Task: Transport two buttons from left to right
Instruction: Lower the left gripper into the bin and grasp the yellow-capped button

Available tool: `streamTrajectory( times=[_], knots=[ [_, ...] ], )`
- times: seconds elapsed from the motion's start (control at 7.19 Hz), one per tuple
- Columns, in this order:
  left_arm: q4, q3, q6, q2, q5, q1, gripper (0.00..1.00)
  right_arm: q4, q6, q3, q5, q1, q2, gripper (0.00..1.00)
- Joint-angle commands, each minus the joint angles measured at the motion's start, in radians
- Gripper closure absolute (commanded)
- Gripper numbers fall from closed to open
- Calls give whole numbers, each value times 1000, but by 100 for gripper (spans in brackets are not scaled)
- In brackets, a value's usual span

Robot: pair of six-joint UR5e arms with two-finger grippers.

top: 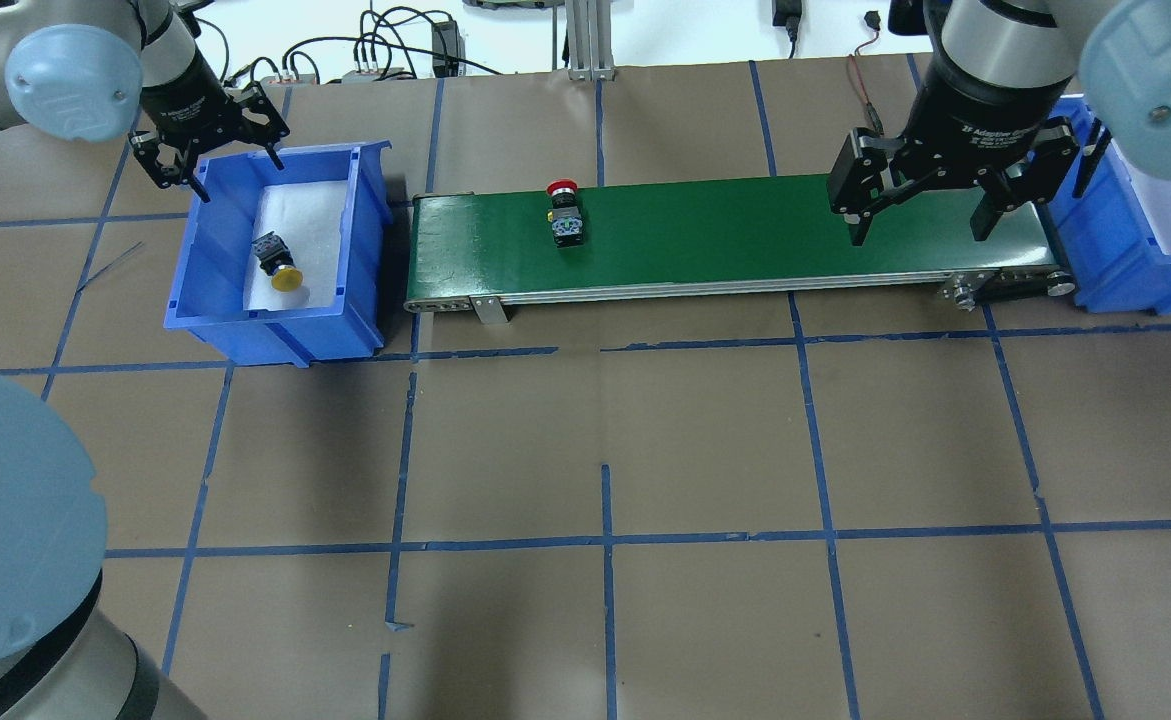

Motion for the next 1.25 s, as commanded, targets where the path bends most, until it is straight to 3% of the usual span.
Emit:
streamTrajectory(
  times=[0.0,1.11],
  knots=[
    [7,-38,-29,-14,-5,-6,16,0,0,0,0,0,1,0],
    [135,-196,2,-8,4,1,16,-15,0,29,-2,-2,-2,0]
  ],
)
